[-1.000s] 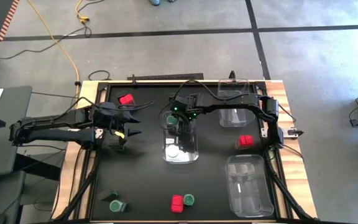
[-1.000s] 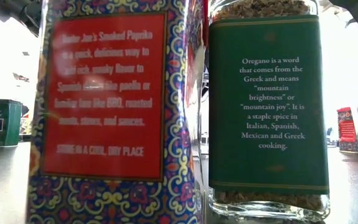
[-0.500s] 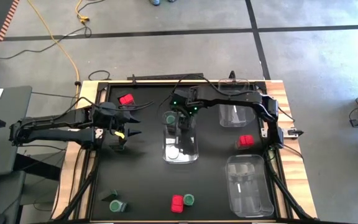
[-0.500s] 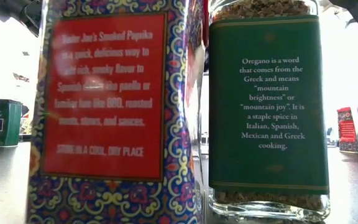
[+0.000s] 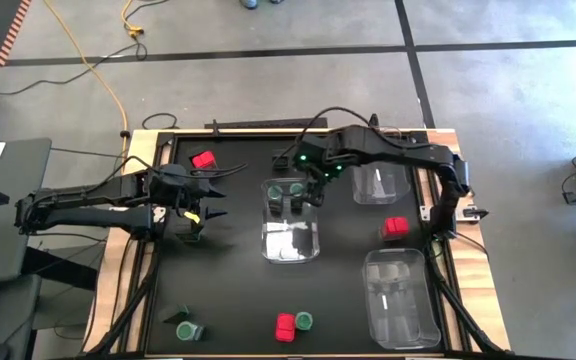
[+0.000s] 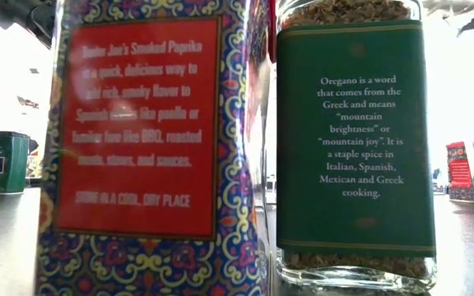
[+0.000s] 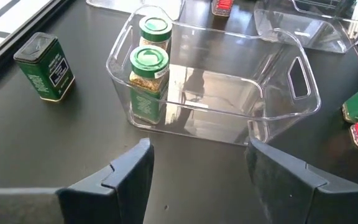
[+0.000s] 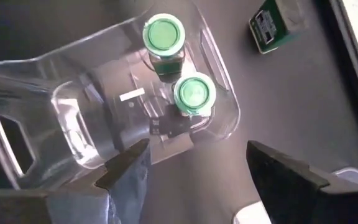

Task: Sort spices by type
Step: Put the red seasoning can into the top transparent bin

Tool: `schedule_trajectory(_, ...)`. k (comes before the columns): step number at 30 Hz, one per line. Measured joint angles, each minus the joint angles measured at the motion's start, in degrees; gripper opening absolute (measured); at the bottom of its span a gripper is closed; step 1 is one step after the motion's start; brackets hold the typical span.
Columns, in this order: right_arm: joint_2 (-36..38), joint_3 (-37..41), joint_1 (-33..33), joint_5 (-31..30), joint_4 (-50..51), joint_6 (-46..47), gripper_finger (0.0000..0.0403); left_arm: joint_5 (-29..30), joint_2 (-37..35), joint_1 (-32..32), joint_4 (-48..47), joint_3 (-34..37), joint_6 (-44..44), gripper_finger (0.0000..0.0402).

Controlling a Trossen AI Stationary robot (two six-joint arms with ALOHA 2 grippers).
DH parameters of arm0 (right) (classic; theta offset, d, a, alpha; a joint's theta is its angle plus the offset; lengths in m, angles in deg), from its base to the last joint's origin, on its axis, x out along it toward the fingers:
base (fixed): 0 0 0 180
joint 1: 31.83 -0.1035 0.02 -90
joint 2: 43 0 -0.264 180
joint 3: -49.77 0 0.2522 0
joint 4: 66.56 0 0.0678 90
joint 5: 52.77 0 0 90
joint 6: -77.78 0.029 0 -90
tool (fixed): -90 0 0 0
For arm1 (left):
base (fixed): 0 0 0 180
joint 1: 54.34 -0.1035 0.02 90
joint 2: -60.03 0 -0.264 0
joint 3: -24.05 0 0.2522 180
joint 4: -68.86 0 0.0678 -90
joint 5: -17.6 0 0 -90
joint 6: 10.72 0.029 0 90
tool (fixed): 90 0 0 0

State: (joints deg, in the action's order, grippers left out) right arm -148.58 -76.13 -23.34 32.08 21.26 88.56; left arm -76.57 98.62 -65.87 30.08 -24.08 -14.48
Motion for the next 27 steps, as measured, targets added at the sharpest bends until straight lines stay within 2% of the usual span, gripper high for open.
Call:
schedule_trajectory(3,1.6,0.8,-1.2,-1.2,0.6,2.3,0.0292,0.0,0.0,0.0,0.0,0.0,0.0,0.0243)
schedule_trajectory(5,3.7,4.0,-2.6,-3.3,-0.2,4.9,0.0292,0.0,0.0,0.0,0.0,0.0,-0.1,0.0243)
schedule_trajectory(10,11.8,19.3,-6.9,-8.2,-4.7,16.6,0.0292,0.0,0.0,0.0,0.0,0.0,-0.1,0.0243)
schedule_trajectory(16,21.2,35.0,-11.4,-9.4,-14.3,30.9,0.0292,0.0,0.0,0.0,0.0,0.0,-0.1,0.0243)
schedule_trajectory(21,23.6,38.6,-13.3,-9.5,-16.4,39.7,0.0292,0.0,0.0,0.0,0.0,0.0,-0.1,0.0243)
schedule_trajectory(24,23.6,38.6,-13.9,-9.5,-16.5,39.9,0.0292,0.0,0.0,0.0,0.0,0.0,-0.2,0.0243)
schedule_trajectory(27,22.9,38.6,-13.9,-9.5,-16.3,36.2,0.0292,0.0,0.0,0.0,0.0,0.0,-1.0,0.0243)
